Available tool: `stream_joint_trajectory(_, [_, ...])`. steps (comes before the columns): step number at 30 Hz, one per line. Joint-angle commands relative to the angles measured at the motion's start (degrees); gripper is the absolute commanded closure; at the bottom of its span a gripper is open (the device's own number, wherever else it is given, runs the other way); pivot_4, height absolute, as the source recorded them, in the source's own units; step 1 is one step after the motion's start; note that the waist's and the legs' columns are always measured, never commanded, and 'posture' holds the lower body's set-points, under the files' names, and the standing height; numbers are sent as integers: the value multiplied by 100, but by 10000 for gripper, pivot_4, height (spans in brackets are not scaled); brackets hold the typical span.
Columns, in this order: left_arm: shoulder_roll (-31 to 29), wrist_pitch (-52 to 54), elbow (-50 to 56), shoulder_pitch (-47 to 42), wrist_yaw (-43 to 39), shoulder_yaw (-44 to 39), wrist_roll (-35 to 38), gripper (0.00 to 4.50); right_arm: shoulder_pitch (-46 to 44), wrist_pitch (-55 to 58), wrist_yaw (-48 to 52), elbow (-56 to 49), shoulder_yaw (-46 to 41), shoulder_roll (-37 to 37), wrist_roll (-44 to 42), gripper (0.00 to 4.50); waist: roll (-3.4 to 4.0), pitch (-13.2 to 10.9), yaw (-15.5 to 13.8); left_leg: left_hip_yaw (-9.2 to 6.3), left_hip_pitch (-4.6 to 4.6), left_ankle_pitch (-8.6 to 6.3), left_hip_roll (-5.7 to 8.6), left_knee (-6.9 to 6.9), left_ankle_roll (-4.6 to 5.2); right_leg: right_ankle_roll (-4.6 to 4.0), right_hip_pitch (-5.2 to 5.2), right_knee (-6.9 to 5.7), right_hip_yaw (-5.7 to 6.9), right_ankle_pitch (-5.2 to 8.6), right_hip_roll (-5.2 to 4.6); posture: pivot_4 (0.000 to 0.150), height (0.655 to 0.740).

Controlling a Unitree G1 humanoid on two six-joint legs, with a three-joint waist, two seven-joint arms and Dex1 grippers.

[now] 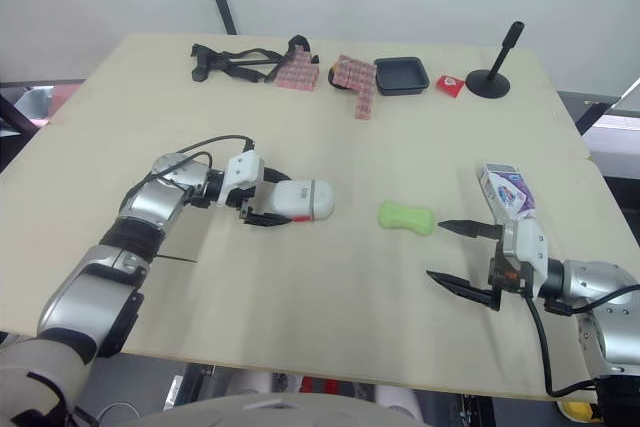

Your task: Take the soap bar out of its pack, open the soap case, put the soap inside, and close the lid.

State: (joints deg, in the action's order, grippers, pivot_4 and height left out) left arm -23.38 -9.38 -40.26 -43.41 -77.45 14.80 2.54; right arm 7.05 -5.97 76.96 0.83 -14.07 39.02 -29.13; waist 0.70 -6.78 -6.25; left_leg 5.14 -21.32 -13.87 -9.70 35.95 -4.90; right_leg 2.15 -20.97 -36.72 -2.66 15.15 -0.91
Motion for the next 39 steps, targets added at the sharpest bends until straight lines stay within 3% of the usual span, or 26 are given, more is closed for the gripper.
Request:
stream_joint_trajectory(1, [-6, -98, 0, -119, -39, -23, -9, 7994, -8, -88, 21, -27, -107, 115, -27, 0, 0, 0, 0, 0, 0, 0, 0, 0, 0, 0, 0, 1, 0, 0, 0, 1500, 7400])
stream_joint_trajectory(11, [-25, -212, 79, -74, 10, -72, 14, 7994, -21, -116, 70, 12, -137, 174, -29, 0, 0, 0, -1, 0, -2, 0, 0, 0, 0, 0, 0, 3, 1, 0, -1, 1500, 7400])
stream_joint_trajectory(16, [-150, -403, 645, 262, 13, -200, 190, 7994, -148, 505, -24, -368, -156, 407, -333, 0, 0, -1, 10, 0, -3, 0, 0, -1, 0, 0, 0, 5, 2, 0, -1, 1500, 7400])
stream_joint_trajectory(23, [-234, -635, 2357, 1089, 484, -429, 513, 7994, -574, 3997, -1163, -1894, -110, 1279, -2230, 0, 3, -3, -31, -2, -2, 0, -9, -4, -1, 2, 0, 12, 6, -1, 5, 1500, 7400])
stream_joint_trajectory(29, [-14, -523, 3977, 1819, 1404, -410, 448, 7994, -1938, 6588, -3631, -2316, 338, 1118, -4433, 0, 3, -3, -104, -3, -4, 0, -12, -4, -2, 2, -2, 18, 6, -1, 8, 1500, 7400])
stream_joint_trajectory(33, [-6, -377, 4612, 2159, 1699, -236, 347, 7994, -2703, 7231, -5007, -2100, 655, 691, -5504, 0, 5, -3, -107, -1, -6, 4, -13, -11, -9, 2, -11, 17, 1, -1, 14, 1500, 7400])
stream_joint_trajectory(39, [-57, -177, 4936, 2305, 1906, -102, 336, 7994, -3067, 7583, -5865, -2040, 982, 542, -6167, 0, 6, -3, -157, 0, -7, 5, -9, -7, -10, 2, -42, 10, 1, -1, 24, 1500, 7400])
